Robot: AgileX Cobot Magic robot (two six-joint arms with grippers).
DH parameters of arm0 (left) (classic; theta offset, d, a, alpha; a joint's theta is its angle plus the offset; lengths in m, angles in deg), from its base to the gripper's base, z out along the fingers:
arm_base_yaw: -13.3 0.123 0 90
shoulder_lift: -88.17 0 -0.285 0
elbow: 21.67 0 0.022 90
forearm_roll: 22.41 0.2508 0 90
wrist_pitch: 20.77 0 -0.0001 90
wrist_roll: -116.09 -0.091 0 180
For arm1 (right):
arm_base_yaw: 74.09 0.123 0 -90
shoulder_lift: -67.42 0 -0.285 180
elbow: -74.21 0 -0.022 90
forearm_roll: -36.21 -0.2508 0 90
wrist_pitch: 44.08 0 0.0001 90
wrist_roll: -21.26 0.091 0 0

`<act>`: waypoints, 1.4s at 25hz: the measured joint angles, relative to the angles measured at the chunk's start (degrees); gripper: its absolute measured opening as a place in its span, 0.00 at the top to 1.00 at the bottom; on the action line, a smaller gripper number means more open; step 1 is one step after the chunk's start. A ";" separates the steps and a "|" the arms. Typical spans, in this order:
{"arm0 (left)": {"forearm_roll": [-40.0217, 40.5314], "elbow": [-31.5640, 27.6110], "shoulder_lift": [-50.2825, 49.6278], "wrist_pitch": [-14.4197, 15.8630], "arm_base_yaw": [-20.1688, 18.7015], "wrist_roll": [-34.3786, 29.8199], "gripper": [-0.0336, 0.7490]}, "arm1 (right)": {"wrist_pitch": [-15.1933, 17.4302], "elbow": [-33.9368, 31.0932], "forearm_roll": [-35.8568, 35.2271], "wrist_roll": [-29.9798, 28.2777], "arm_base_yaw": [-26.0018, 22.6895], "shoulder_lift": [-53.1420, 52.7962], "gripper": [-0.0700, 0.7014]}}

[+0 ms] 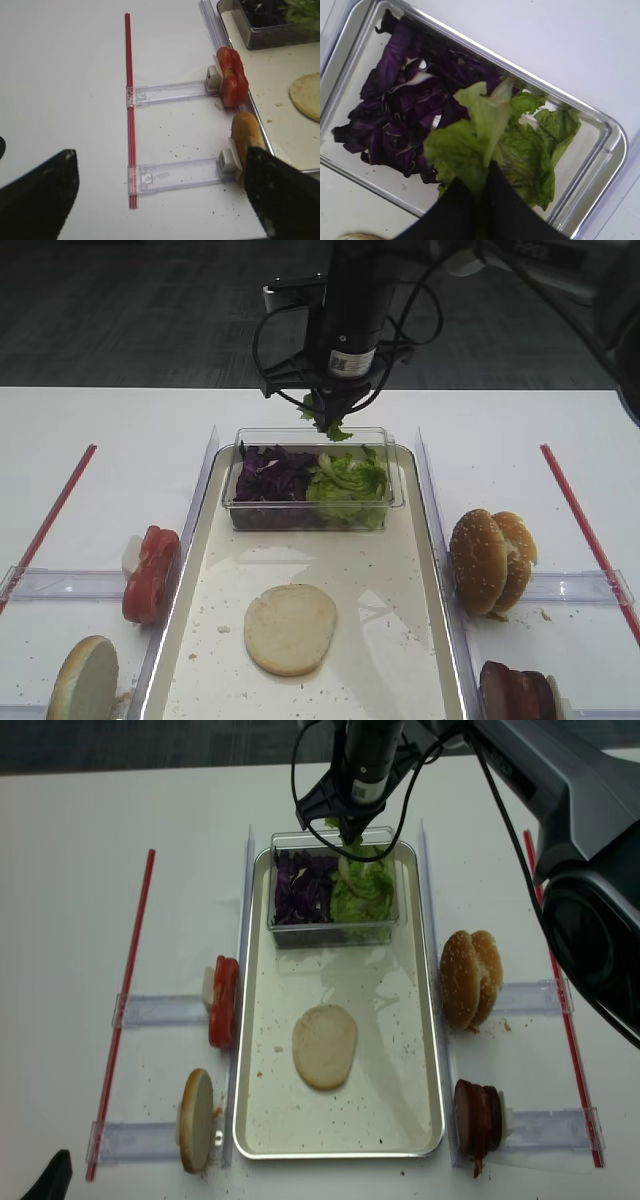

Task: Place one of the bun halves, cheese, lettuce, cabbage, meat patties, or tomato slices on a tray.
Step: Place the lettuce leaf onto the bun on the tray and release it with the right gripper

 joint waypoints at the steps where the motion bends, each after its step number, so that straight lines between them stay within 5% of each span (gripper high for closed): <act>1: 0.00 0.00 0.00 0.00 0.00 0.00 0.17 | 0.00 0.00 0.00 0.00 0.44 0.00 0.83; 18: 0.00 0.00 0.00 0.00 0.00 0.00 0.17 | 0.18 -0.48 0.35 0.94 6.68 -4.50 0.83; 35: 0.00 0.00 0.00 0.00 0.00 0.00 0.17 | -0.03 -28.20 -1.17 0.25 7.19 -19.65 0.83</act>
